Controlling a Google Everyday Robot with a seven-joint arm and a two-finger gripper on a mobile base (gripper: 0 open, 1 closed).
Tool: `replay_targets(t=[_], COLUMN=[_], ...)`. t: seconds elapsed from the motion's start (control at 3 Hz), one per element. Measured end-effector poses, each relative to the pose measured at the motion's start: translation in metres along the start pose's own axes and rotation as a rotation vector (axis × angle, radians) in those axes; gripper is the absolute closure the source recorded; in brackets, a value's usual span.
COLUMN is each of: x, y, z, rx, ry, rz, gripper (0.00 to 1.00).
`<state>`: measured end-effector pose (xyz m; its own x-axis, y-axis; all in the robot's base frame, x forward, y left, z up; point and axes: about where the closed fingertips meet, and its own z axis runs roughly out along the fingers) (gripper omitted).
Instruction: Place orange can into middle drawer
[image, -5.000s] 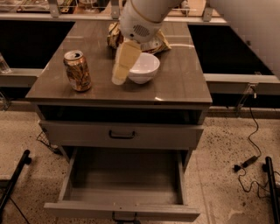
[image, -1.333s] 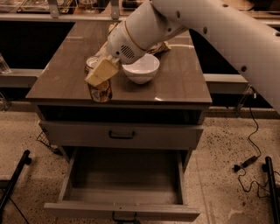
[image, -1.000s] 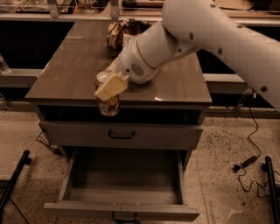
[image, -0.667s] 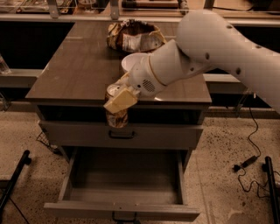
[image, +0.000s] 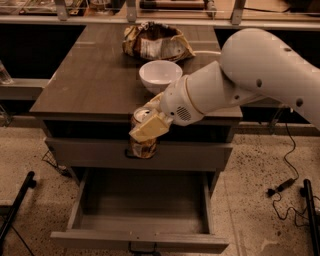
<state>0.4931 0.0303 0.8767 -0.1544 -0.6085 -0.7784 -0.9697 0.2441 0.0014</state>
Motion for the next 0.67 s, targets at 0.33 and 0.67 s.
replay_targets(t=[0.33, 0.67], x=[0.005, 0.043], y=[0.000, -0.014], z=[0.002, 0.000], rx=[0.019, 0.126], ry=[0.012, 0.004], rz=[-0.007, -0.035], gripper=[1.00, 1.00])
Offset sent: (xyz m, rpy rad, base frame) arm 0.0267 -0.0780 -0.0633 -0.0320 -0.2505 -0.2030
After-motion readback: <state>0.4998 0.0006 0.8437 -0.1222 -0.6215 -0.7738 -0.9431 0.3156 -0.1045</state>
